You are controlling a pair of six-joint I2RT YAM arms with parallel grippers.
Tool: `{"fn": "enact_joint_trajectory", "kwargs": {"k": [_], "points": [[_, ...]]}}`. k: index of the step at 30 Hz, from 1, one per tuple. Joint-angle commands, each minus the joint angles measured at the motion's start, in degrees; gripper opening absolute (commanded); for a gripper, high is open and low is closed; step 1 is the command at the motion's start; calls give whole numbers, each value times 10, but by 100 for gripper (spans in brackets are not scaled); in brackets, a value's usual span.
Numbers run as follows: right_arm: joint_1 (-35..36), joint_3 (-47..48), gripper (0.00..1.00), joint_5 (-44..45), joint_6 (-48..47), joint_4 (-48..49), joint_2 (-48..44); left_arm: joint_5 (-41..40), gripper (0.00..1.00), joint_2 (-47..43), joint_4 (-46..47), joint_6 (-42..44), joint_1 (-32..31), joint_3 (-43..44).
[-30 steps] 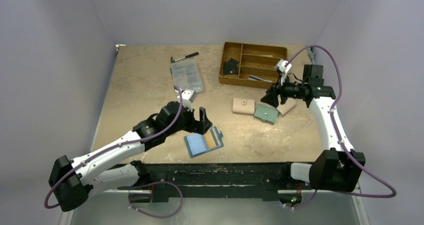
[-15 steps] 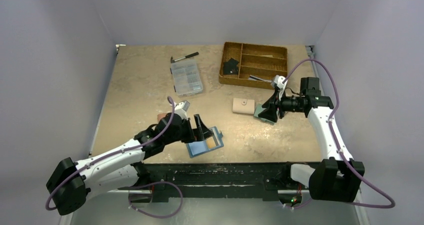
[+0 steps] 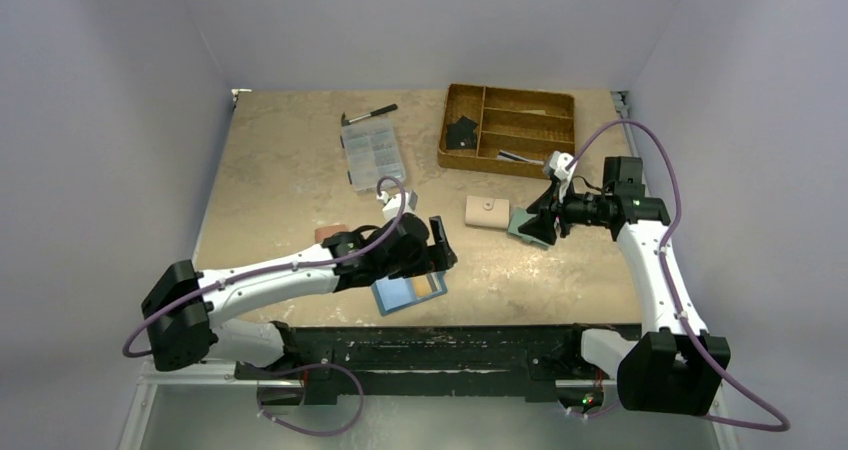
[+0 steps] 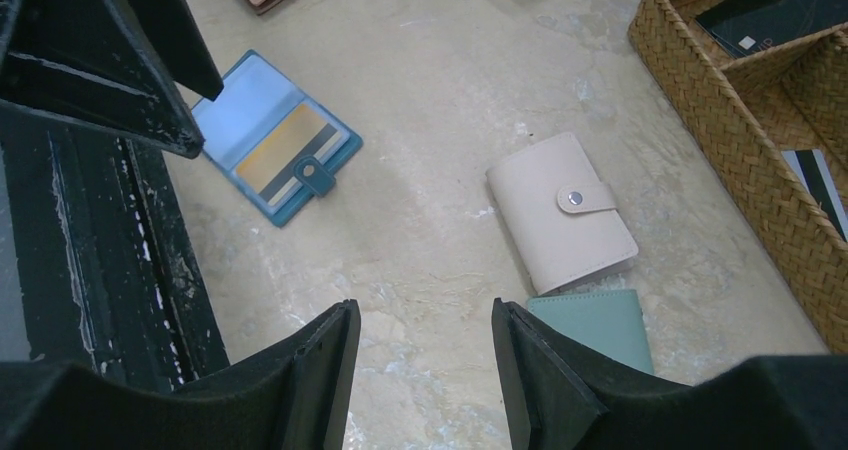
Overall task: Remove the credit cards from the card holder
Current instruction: Move the card holder to the center of the board.
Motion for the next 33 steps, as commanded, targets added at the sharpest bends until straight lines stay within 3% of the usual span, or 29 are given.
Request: {"fn": "enact_joint_trajectory", "kwargs": {"k": [1,14,22,33], "points": [[-1,-7,59,12,9,19,-14,-79,99,45,-124,-69,-9,55],[-1,-9,59,17,16,25,-3,-103,97,124,-153,-91,-22,133],[0,-8,59,16,18,26,2,-141,97,227,-295,-126,-22,255],[0,-9,59,19,20,27,7,-133,96,267,-281,-138,-22,279]]}}
